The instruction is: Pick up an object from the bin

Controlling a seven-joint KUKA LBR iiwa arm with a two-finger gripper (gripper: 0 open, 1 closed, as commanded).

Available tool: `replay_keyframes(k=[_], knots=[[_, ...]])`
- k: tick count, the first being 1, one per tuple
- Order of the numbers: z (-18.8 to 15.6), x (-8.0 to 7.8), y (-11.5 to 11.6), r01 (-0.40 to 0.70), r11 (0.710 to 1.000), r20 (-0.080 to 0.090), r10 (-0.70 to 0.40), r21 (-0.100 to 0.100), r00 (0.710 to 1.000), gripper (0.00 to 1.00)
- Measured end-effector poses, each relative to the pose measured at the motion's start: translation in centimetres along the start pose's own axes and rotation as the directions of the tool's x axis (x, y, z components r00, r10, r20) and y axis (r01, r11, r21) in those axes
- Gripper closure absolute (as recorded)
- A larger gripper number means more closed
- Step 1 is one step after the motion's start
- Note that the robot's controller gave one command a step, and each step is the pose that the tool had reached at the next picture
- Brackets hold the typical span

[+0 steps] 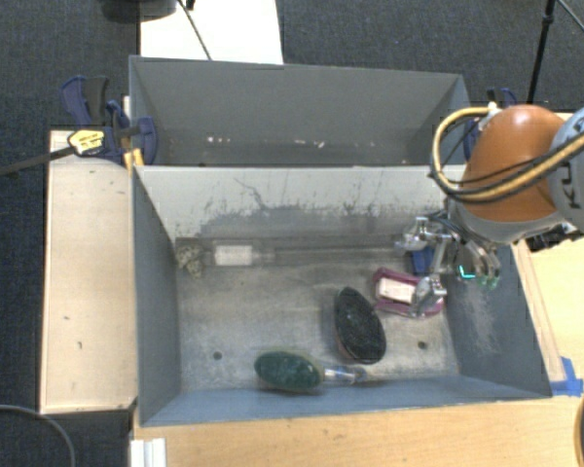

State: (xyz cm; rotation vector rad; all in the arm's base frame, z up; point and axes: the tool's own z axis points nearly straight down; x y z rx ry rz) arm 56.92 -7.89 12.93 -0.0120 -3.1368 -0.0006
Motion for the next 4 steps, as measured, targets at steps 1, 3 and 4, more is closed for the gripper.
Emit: replay_keyframes(k=[1,3,4], knots=[[5.7,1.8,4.3,-0.106,0.994,0.014,0.106,-0.001,0.994,0.00],[5.5,4.8,6.5,0.159,0.987,0.018,-0.159,0.003,0.987,1.00],[-7.3,1.8,4.4,0.458,0.889,0.012,-0.458,0.007,0.889,1.00]])
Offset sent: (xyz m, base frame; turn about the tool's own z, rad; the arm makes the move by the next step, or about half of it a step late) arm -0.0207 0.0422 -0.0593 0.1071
